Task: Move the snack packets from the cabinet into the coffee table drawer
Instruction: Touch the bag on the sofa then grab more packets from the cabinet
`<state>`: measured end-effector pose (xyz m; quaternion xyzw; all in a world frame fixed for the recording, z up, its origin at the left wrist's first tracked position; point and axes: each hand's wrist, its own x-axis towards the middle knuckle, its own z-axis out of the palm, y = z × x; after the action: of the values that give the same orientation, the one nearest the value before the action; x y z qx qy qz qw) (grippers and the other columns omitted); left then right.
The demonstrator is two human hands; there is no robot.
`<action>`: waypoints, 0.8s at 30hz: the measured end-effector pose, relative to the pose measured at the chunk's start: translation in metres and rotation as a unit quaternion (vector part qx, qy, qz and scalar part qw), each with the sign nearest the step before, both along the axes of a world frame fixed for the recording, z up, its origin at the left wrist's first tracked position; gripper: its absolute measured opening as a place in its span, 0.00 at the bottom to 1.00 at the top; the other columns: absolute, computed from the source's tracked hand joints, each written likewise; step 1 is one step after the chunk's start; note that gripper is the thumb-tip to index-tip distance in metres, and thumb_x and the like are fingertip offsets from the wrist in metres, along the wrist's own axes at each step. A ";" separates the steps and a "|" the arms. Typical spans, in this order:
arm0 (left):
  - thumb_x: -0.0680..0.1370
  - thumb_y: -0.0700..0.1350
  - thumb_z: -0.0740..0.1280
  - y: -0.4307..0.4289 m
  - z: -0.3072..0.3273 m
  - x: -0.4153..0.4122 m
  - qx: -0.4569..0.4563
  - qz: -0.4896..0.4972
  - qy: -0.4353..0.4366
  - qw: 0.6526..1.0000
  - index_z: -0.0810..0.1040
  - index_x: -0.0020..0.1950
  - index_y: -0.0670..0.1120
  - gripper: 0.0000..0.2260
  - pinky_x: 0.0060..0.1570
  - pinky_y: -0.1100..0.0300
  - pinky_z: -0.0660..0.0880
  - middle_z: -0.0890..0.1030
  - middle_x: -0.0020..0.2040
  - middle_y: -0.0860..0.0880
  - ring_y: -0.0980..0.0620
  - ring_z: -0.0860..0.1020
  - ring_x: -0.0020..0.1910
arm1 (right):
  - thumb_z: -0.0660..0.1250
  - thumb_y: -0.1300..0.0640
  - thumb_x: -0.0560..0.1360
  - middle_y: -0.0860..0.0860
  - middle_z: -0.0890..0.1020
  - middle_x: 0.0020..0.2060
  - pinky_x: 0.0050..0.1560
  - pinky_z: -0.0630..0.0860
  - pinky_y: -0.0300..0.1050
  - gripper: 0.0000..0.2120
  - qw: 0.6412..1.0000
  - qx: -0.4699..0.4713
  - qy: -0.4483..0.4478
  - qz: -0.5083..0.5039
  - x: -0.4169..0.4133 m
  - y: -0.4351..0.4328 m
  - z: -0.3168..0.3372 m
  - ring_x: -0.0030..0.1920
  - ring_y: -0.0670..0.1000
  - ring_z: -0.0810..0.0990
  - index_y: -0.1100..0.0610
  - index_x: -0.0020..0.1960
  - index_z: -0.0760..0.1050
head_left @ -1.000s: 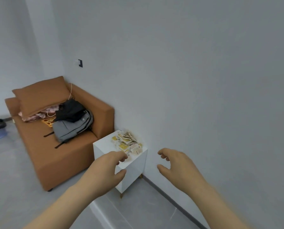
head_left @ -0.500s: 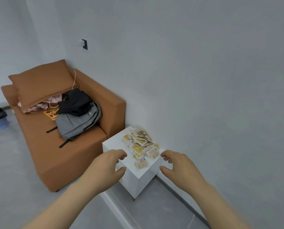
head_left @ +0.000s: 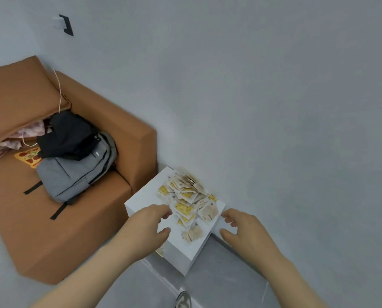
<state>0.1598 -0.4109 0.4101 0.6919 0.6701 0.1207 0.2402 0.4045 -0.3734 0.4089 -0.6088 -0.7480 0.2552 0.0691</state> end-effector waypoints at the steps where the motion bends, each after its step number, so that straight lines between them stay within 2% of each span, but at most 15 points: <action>1: 0.77 0.50 0.63 0.015 -0.004 0.000 -0.002 -0.001 0.002 1.000 0.71 0.64 0.54 0.15 0.53 0.65 0.71 0.75 0.60 0.59 0.61 0.75 0.56 | 0.65 0.50 0.74 0.43 0.78 0.58 0.57 0.72 0.39 0.20 1.000 -0.007 0.003 -0.004 0.000 0.015 -0.005 0.57 0.44 0.75 0.48 0.66 0.71; 9: 0.77 0.49 0.63 0.123 -0.035 0.009 -0.053 -0.016 0.000 0.998 0.71 0.65 0.54 0.16 0.52 0.67 0.70 0.75 0.60 0.59 0.60 0.75 0.56 | 0.65 0.51 0.75 0.44 0.77 0.56 0.54 0.71 0.37 0.19 0.997 -0.073 -0.002 -0.034 0.013 0.116 -0.042 0.55 0.44 0.75 0.48 0.65 0.71; 16: 0.78 0.49 0.63 0.186 -0.074 0.003 -0.098 -0.047 -0.001 0.994 0.71 0.64 0.53 0.15 0.52 0.68 0.69 0.75 0.59 0.58 0.59 0.75 0.56 | 0.63 0.52 0.77 0.47 0.78 0.56 0.50 0.70 0.36 0.17 0.989 -0.133 -0.029 -0.056 0.008 0.170 -0.073 0.56 0.46 0.75 0.51 0.65 0.71; 20: 0.77 0.49 0.63 0.219 -0.106 -0.003 -0.128 -0.072 -0.006 0.989 0.72 0.64 0.51 0.15 0.52 0.66 0.71 0.76 0.59 0.56 0.57 0.75 0.56 | 0.63 0.56 0.74 0.49 0.79 0.57 0.52 0.73 0.41 0.19 0.981 -0.173 -0.051 -0.070 -0.001 0.187 -0.101 0.56 0.49 0.76 0.52 0.66 0.71; 24: 0.78 0.49 0.63 0.239 -0.148 -0.011 -0.175 -0.093 0.010 0.980 0.71 0.64 0.51 0.15 0.53 0.64 0.71 0.76 0.60 0.55 0.55 0.75 0.56 | 0.64 0.55 0.75 0.49 0.78 0.59 0.47 0.67 0.36 0.20 0.976 -0.197 -0.051 -0.084 -0.009 0.195 -0.133 0.58 0.48 0.75 0.51 0.66 0.71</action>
<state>0.1485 -0.1716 0.2622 0.6996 0.6160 -0.0283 0.3611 0.3957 -0.1784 0.2760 -0.6832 -0.6319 0.3593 -0.0693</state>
